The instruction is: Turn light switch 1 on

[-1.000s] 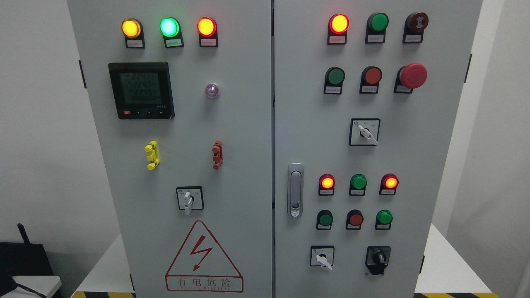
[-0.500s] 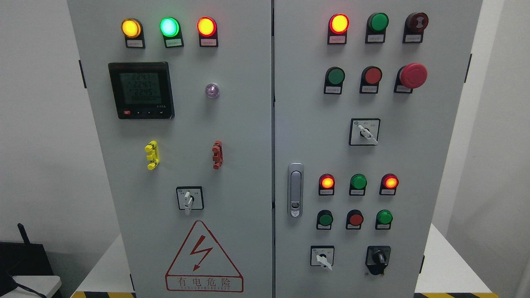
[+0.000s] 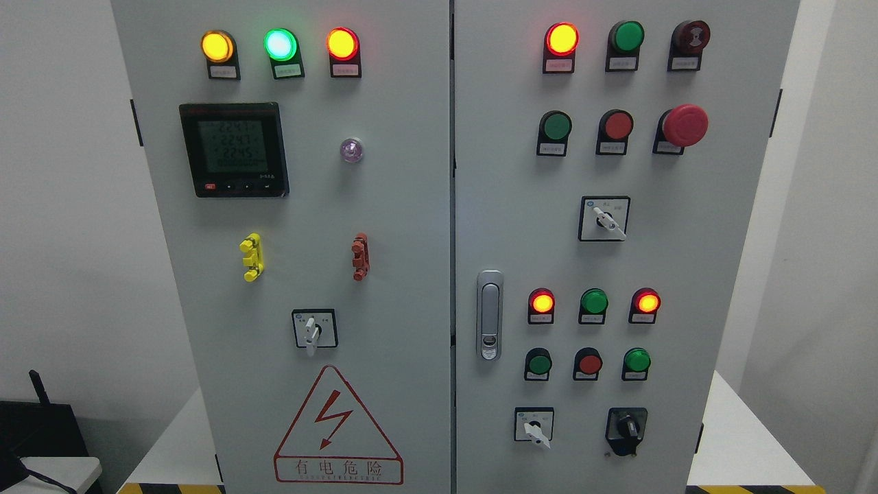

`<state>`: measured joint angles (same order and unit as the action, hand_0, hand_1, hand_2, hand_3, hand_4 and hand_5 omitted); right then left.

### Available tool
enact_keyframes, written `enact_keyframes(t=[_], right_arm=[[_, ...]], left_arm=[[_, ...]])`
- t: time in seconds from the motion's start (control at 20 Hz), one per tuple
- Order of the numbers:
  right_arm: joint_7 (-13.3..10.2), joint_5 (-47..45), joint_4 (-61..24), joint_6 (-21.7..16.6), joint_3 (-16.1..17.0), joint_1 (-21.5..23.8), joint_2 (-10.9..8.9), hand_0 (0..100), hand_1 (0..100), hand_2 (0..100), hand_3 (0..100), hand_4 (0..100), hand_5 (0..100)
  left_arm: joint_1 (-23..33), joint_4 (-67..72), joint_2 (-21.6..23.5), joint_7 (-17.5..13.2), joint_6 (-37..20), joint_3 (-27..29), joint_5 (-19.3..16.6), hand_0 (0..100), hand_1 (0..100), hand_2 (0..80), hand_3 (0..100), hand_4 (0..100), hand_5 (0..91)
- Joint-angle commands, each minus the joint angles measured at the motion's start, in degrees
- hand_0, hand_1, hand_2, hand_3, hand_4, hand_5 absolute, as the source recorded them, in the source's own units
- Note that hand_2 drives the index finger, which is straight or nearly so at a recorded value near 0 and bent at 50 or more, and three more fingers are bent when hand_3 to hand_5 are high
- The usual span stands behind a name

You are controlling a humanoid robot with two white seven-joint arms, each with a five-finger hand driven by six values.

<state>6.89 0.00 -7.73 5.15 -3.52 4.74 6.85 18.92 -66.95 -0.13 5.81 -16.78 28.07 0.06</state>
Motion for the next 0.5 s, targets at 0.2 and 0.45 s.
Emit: enact_keyframes(t=[0.2, 0.45], right_arm=[[-0.04, -1.06, 0.0, 0.04, 0.0, 0.0, 0.0, 12, 39, 0, 0, 0, 0], [-0.04, -0.97, 0.0, 0.04, 0.0, 0.0, 0.0, 12, 39, 0, 0, 0, 0]], left_arm=[[-3.54, -18.74, -0.75, -0.44, -2.65, 2.17, 0.03, 54, 0, 21.2, 44, 55, 24.0], [-8.01, -20.14, -0.84, -2.55, -2.91, 1.11, 0.47, 51, 0, 30.0, 53, 62, 39.3]])
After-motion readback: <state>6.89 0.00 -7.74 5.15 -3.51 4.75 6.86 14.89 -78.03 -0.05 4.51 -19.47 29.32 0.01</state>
